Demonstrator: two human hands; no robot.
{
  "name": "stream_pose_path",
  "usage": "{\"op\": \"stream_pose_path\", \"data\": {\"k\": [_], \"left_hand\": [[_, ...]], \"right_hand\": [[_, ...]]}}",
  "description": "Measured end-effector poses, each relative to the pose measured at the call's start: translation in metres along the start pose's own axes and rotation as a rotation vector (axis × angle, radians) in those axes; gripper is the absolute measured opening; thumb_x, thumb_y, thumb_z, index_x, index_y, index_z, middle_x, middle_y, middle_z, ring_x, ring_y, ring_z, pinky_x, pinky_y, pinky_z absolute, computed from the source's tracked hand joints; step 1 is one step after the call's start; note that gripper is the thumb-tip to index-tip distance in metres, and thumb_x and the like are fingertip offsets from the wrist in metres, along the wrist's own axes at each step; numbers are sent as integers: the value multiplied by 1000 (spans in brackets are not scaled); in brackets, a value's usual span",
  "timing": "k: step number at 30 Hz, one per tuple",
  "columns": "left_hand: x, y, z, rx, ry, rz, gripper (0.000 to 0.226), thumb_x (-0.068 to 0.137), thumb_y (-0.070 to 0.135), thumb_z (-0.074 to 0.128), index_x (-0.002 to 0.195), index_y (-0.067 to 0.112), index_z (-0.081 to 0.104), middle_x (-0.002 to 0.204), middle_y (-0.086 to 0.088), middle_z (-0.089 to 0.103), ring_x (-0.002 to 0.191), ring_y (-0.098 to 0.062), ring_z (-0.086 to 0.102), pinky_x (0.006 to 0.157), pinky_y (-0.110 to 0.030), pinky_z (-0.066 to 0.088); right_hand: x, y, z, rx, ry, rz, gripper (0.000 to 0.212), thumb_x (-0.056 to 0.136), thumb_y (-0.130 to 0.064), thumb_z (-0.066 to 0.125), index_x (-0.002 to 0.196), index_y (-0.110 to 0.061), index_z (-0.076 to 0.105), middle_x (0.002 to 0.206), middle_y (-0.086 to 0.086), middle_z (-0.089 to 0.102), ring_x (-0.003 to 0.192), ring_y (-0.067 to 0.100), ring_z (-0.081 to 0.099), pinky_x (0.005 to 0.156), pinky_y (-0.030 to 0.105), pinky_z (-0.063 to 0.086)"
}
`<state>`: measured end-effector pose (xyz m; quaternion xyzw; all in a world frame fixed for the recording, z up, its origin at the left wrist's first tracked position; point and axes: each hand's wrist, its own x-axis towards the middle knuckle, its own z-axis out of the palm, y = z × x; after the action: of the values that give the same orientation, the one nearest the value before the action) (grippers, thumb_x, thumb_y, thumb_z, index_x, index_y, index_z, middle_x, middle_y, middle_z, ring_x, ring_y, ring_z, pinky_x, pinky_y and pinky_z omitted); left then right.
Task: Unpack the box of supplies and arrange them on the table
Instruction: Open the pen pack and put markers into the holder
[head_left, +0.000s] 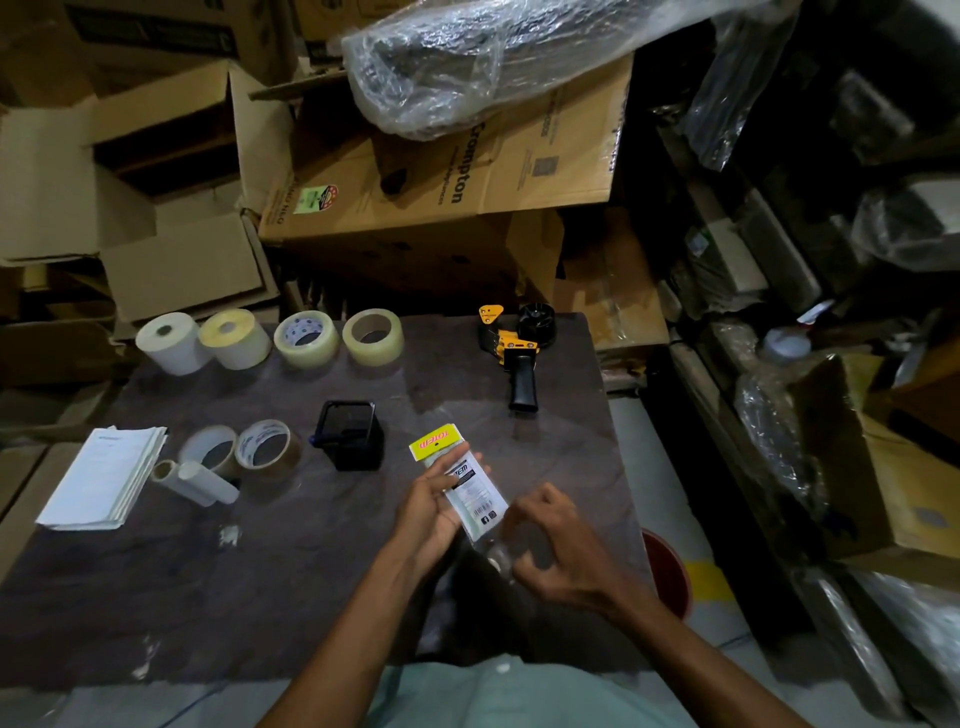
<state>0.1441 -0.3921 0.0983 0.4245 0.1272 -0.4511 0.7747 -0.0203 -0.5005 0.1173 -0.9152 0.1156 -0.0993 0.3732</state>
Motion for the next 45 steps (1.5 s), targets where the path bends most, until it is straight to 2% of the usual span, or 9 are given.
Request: {"op": "stream_pose_path", "data": {"k": [4,9,15,21,25,32,36,41,45], "left_hand": [[5,2,0,-52,7,25,49,86,-13,36,125,4,59,121,-20,62,108,-35,61,100,-46,47],[0,5,10,-13,12,152,46,89,-13,43,125,7,62,125,-19,62,107,-32,65,102,-51,48],[-30,-6,39,333,-34,596,34,95,-5,49,122,9,65,130,-9,63,115,-30,64,91,-40,54],[-55,-10,56,729,-134,885,31,96,11,51,121,14,68,130,4,64,125,-15,56,103,-28,45],[-58,-4,55,793,-160,895,31,95,13,51,120,17,69,130,-1,63,124,-18,57,103,-36,47],[-60,22,55,678,-109,825,38,92,12,54,128,19,64,131,3,63,121,-21,59,101,-47,48],[-63,37,49,520,-72,761,40,88,13,55,127,11,63,124,4,68,114,-24,64,91,-35,54],[-64,42,40,309,1,666,36,91,3,55,126,7,62,128,-10,64,117,-33,63,100,-48,47],[-69,41,31,265,5,631,37,96,3,48,131,10,60,132,-9,62,121,-29,60,98,-47,47]], "right_hand": [[-2,-5,-3,-71,-26,-102,24,84,-28,62,107,-30,69,96,-37,54,85,8,47,80,23,39],[1,-5,7,39,84,138,23,98,-35,53,100,-25,74,92,-15,71,77,-5,54,77,16,41],[37,-22,11,1326,199,955,21,96,-7,51,102,2,68,96,26,71,80,23,68,66,26,60],[52,-32,5,1576,234,1016,25,98,-21,41,91,-8,60,72,8,74,65,18,65,58,24,55],[52,-30,5,1659,184,1038,35,98,-33,43,99,-6,64,79,11,76,81,22,68,65,28,54],[59,-41,11,1789,134,1042,28,92,-29,56,98,-1,59,93,22,65,83,32,65,66,40,62],[58,-45,13,1789,89,1009,25,90,-19,60,93,5,64,82,22,71,72,30,70,65,38,61],[58,-50,20,1758,-20,973,29,85,-23,65,95,4,66,97,25,70,88,33,69,81,46,59],[58,-57,27,1718,-97,920,37,84,-28,68,110,-2,67,103,17,71,88,24,68,80,38,61]]}}
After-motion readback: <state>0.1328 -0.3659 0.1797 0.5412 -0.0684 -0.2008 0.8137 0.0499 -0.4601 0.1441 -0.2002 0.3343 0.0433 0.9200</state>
